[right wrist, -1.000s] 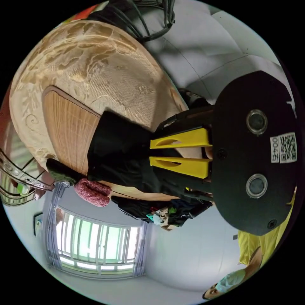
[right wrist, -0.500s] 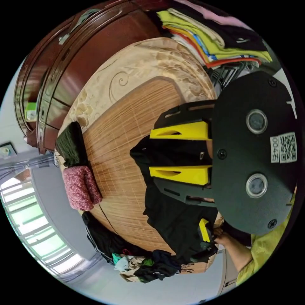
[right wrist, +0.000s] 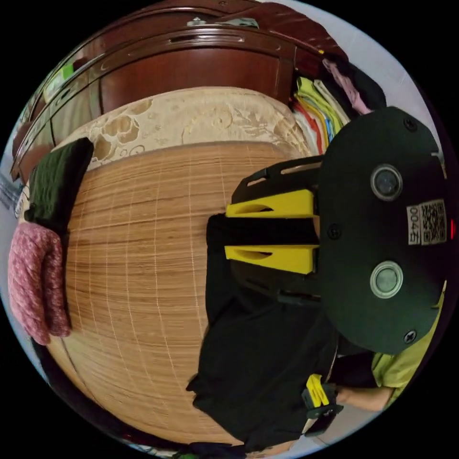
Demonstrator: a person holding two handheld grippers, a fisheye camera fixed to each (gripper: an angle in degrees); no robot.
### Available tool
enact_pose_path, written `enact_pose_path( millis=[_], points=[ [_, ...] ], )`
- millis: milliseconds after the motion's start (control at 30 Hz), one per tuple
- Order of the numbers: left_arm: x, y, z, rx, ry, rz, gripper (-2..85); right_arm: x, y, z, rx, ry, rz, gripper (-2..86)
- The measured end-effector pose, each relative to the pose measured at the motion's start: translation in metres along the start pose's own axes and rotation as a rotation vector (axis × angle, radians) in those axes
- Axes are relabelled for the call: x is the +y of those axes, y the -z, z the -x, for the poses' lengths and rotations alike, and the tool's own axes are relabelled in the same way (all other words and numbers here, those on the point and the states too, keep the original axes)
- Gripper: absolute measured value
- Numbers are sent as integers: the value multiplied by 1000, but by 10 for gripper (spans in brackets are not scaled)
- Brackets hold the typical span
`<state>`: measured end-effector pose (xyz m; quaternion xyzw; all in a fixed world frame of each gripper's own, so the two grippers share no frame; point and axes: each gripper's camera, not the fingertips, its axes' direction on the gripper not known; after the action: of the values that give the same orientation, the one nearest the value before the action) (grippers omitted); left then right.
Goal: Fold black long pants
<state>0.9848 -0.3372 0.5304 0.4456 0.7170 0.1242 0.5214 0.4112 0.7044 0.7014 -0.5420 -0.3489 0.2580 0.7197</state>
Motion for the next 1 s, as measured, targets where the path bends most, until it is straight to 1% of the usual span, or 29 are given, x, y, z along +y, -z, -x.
enact_pose_path(
  millis=[33,67,100,133,167,200,233,267,300,333,400,467,567,733,867,900,933,1000],
  points=[
    [-2,0,1,0,0,0,2,10,7,-29,-126,-72,-63,75],
    [-3,0,1,0,0,-1,2,24,8,-66,-309,-169,-130,73],
    [-5,0,2,2,1,-1,2,33,5,-87,-414,-224,-160,72],
    [-7,-1,3,3,1,-1,2,50,-12,-125,-618,-331,-202,72],
    [-8,-1,3,3,0,-1,2,67,-38,-157,-783,-437,-201,69],
    [-11,-1,4,3,1,-1,2,76,-51,-170,-847,-483,-200,67],
    [-13,-1,5,5,2,-1,2,95,-77,-192,-975,-571,-215,66],
    [-15,-2,6,6,3,-1,2,116,-99,-209,-1145,-641,-269,66],
    [-17,-2,6,7,3,-1,2,127,-108,-216,-1205,-681,-300,64],
    [-20,-2,7,8,4,-1,2,147,-116,-227,-1212,-740,-370,60],
    [-24,-3,9,8,6,-1,3,169,-113,-235,-1132,-740,-431,68],
    [-28,-4,10,9,7,-1,3,182,-103,-229,-1092,-595,-453,100],
    [-36,-6,12,11,11,0,4,201,-96,-209,-1059,-469,-420,148],
    [-50,-9,16,21,20,0,4,248,-100,-180,-956,-441,-477,148],
    [-60,-11,19,34,29,1,4,255,-116,-161,-877,-433,-433,132],
    [-64,-12,20,44,34,3,5,253,-119,-159,-875,-428,-417,107],
    [-68,-13,21,55,38,4,6,248,-124,-155,-862,-418,-382,59],
    [-75,-14,22,58,46,17,8,243,-123,-152,-830,-433,-341,49]
  ],
)
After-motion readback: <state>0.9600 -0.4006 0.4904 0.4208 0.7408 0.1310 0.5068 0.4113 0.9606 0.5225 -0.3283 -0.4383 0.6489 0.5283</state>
